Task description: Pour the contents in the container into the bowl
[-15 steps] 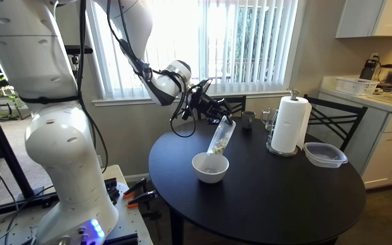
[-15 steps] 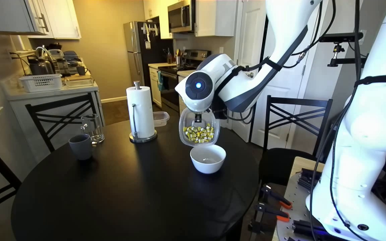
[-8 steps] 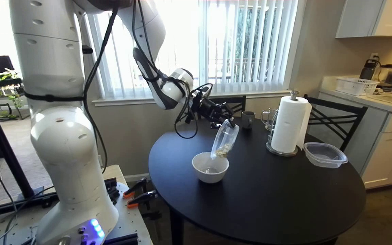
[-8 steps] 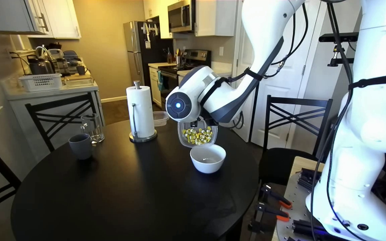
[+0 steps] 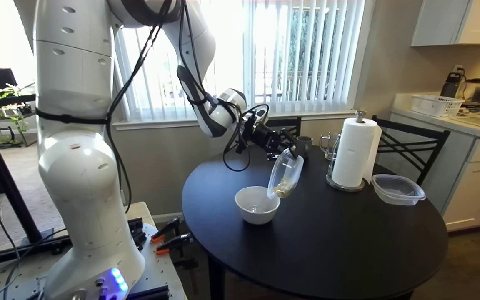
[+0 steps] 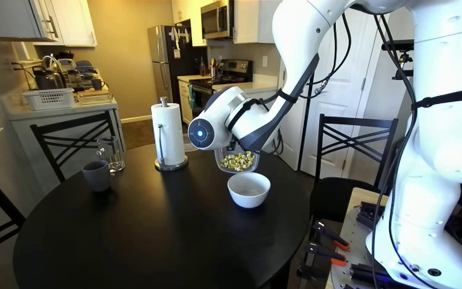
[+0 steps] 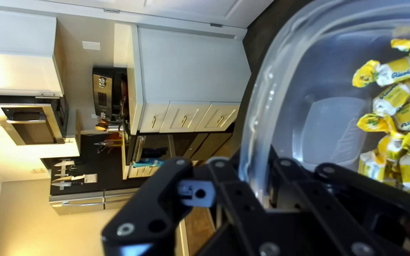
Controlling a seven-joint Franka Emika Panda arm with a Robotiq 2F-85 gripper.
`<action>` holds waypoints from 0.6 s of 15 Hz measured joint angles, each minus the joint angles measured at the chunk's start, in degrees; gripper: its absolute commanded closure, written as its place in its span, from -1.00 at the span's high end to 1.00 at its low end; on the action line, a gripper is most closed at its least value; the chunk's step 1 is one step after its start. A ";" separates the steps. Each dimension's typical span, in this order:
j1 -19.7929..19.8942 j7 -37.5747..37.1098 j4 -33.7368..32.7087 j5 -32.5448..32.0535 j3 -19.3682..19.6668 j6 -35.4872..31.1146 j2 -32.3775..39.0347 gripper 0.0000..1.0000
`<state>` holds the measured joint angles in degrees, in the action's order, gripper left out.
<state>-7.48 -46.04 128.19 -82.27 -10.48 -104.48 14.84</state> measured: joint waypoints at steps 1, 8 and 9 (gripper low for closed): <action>-0.07 0.15 -0.21 -0.09 0.32 0.73 0.52 -0.97; -0.58 3.59 -0.37 -1.01 1.05 4.51 2.07 -0.97; -0.93 4.42 -0.37 -1.02 1.05 5.94 2.22 -0.97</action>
<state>-8.41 -41.62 127.82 -83.30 -9.42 -98.55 17.07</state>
